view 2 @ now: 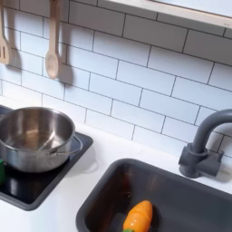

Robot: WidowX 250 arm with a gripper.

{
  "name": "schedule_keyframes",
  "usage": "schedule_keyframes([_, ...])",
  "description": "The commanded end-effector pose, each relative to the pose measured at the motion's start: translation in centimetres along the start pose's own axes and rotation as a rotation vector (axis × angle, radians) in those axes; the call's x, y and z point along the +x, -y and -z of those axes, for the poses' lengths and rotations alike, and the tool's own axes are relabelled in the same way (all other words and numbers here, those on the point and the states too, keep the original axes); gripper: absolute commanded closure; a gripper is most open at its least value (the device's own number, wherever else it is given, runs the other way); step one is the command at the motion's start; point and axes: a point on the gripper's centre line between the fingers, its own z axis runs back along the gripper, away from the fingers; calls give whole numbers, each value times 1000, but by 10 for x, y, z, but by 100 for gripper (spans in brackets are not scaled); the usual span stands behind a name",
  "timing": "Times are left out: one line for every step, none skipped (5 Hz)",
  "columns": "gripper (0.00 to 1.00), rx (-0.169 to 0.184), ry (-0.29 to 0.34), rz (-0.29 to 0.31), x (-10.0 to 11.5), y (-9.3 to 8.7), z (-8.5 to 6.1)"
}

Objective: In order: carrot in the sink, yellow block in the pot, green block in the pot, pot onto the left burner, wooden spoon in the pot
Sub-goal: 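Put the yellow block in the pot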

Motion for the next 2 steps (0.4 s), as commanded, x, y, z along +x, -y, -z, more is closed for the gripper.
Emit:
schedule_keyframes([100,-14,134,85,18,41,-58])
schedule_keyframes([100,-26,98,177,18,69,-52])
